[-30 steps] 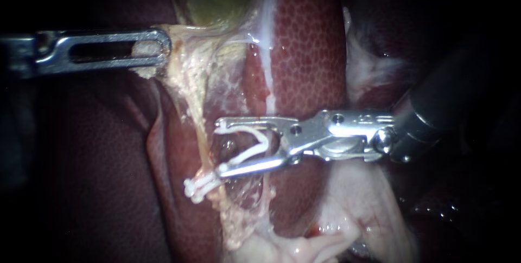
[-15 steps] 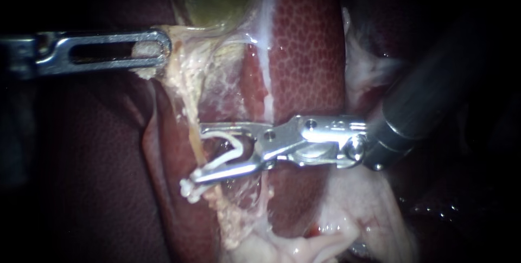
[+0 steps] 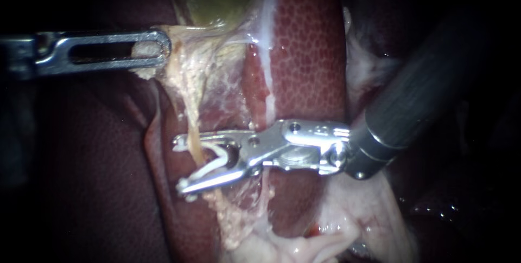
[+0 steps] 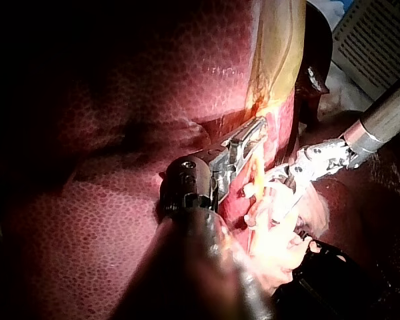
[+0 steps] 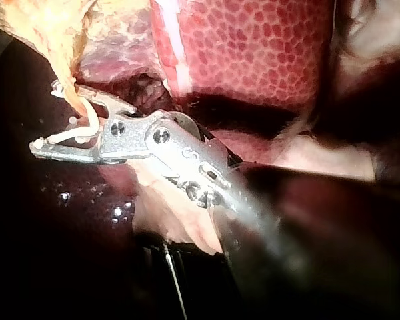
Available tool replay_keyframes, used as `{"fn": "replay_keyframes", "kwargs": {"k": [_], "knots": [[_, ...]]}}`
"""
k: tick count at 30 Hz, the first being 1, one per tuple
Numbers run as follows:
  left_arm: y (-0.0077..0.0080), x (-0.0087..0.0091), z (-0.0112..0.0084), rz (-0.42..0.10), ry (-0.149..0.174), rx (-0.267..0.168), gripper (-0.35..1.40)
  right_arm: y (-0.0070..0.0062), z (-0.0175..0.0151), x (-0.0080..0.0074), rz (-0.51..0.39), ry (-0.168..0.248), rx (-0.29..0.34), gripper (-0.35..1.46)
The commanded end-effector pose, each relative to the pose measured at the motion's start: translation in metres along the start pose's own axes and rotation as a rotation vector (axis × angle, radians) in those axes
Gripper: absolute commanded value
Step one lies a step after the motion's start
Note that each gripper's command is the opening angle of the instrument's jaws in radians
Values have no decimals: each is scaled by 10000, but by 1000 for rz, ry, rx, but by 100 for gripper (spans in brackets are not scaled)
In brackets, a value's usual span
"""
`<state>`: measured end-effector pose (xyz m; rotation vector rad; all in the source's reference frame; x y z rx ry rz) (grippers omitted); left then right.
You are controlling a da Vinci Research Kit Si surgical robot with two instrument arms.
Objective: Clipping third clip left tube
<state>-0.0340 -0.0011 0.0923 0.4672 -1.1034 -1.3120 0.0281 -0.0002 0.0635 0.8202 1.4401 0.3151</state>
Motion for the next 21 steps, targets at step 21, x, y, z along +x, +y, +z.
{"fn": "replay_keyframes", "kwargs": {"k": [21], "knots": [[-1, 1, 1, 0, -1, -1, -16, 8, 1, 4, 19, 8, 20, 41]]}}
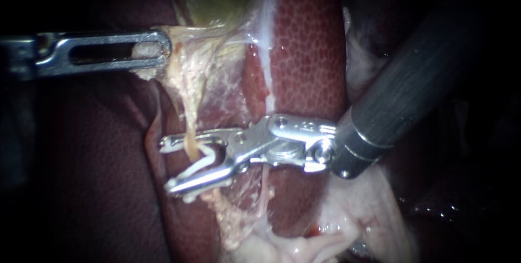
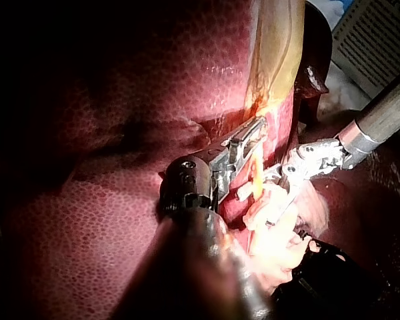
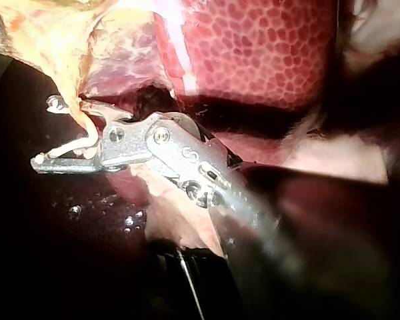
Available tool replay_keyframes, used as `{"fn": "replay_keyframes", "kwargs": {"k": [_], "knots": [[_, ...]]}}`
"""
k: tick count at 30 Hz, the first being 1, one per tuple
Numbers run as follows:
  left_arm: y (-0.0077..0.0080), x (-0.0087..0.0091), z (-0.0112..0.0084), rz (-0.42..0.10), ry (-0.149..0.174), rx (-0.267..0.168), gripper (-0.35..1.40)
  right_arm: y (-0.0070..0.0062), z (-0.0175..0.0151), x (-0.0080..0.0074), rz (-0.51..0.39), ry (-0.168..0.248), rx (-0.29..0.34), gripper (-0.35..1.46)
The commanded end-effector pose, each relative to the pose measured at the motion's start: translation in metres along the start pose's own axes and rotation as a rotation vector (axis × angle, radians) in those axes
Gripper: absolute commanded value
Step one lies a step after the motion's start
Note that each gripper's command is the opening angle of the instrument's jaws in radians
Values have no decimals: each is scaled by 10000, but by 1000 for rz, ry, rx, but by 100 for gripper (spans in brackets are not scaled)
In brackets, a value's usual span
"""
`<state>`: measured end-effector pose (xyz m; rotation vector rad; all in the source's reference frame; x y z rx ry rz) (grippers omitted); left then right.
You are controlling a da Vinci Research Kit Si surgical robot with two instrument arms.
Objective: Clipping third clip left tube
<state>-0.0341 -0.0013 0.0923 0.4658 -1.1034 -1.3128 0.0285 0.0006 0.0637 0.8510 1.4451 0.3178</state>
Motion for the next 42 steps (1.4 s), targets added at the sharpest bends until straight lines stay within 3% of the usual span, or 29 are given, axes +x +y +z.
{"fn": "replay_keyframes", "kwargs": {"k": [1, 11, 18, 42], "knots": [[0, 0, 0, 0, 0, 0, -16, 0, -1, 0, 6, 2, 0, 38], [0, 0, 0, 0, 0, 0, -16, -1, -6, -1, 24, -3, 2, 14], [0, 0, 0, 0, 0, 0, -16, -1, -11, -3, 26, -31, 4, -35], [1, 2, 1, 1, 0, 0, -16, -1, -16, -6, 50, -39, 6, -35]]}}
